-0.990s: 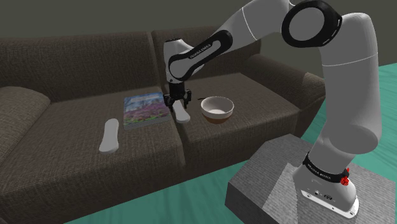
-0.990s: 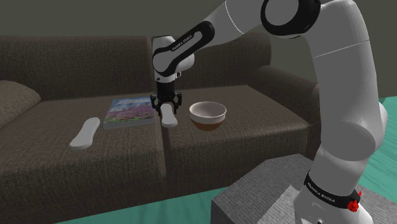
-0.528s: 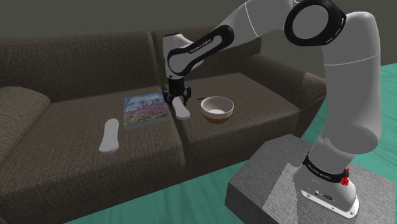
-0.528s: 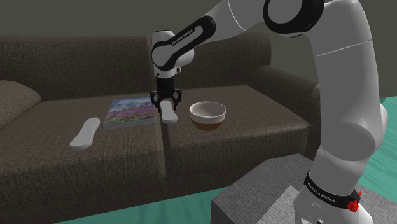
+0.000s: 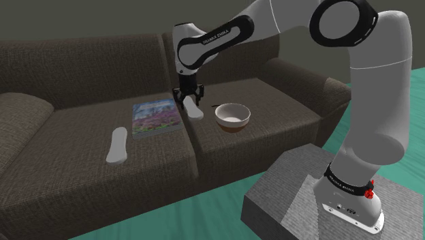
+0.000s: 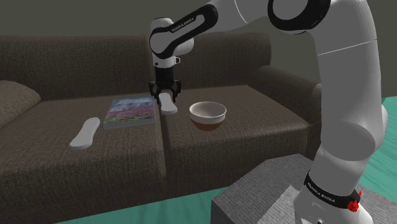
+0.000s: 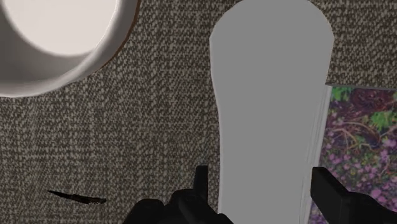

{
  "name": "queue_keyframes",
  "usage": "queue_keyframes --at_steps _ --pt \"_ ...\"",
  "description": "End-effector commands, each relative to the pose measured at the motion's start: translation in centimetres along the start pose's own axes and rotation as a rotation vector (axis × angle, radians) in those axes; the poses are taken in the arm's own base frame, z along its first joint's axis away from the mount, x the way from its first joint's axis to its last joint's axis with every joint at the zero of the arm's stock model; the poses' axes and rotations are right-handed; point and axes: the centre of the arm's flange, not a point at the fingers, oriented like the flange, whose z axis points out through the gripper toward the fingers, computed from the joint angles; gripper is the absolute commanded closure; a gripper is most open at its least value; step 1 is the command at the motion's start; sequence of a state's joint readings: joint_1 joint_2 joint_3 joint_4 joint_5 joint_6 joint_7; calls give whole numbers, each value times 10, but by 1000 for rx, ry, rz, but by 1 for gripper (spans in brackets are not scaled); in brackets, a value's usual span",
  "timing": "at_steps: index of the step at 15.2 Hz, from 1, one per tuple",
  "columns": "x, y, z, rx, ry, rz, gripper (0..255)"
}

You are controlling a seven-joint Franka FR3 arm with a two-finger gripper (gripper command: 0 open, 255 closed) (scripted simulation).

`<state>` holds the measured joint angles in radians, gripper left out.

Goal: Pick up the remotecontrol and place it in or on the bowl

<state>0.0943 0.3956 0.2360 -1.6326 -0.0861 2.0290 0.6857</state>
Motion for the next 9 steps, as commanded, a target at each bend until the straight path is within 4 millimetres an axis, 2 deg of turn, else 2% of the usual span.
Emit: queue_keyframes --at_steps 1,9 --pt "-1 0 -11 0 0 0 255" --pt "-1 0 -53 0 0 0 255"
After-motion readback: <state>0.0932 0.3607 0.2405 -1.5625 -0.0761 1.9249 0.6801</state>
